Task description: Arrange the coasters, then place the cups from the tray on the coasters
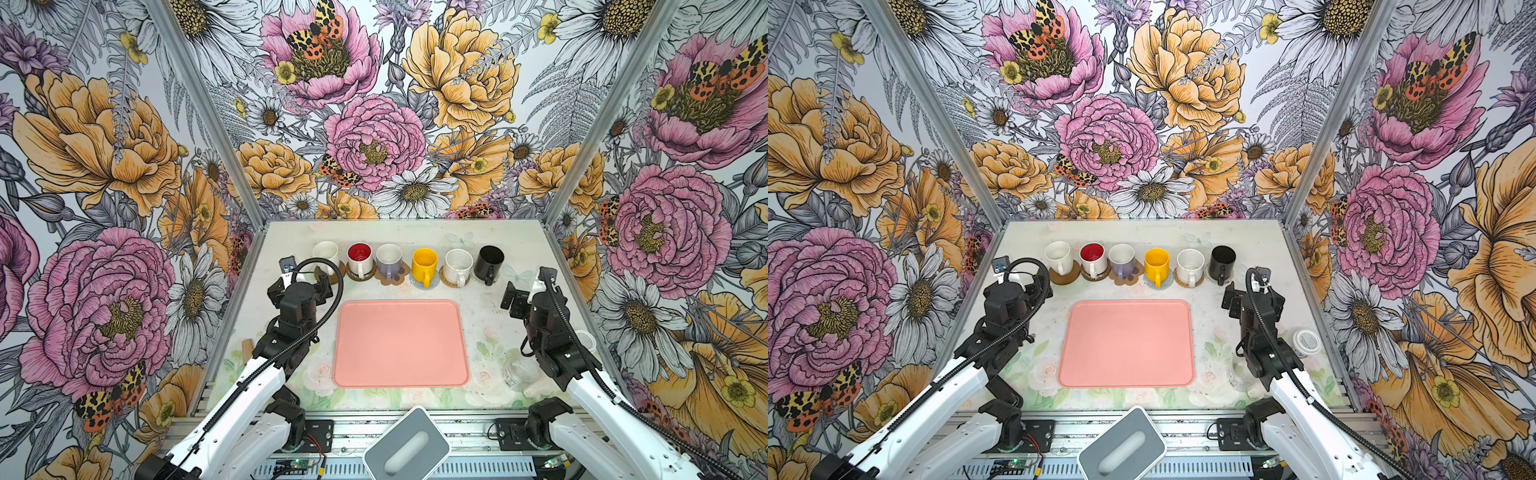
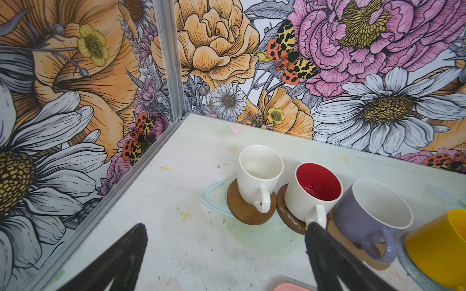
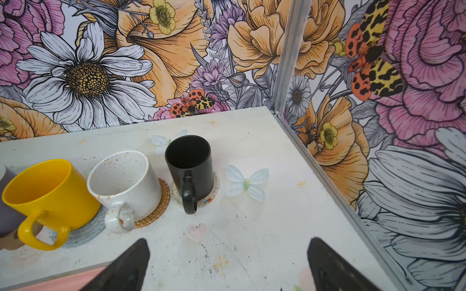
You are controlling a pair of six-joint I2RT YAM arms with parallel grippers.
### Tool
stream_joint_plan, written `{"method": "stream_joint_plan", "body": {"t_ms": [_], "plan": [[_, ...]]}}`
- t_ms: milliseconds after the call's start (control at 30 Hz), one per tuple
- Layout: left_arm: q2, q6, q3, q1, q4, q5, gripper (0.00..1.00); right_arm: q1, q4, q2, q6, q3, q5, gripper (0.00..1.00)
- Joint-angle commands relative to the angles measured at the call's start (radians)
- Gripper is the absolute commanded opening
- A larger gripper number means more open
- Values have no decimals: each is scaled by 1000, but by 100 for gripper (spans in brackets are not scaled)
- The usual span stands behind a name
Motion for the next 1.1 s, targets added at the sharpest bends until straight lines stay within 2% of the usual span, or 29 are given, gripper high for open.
{"method": "stream_joint_plan", "body": {"t_ms": [0,300,400,533,767,1067], "plan": [[31,52,-29,22,75,-55,99,-9,62,0,-81,-30,41,99],[116,87,-106,94,227,-30,99,-46,218,113,-123,-92,49,100],[135,110,-144,119,323,17,99,-61,274,161,-131,-110,61,99],[164,131,-186,156,451,82,99,-85,386,215,-163,-145,33,100],[248,152,-190,195,521,127,99,-133,470,301,-163,-157,-16,100],[413,207,-210,200,721,99,99,-188,576,439,-163,-149,-90,99]]}}
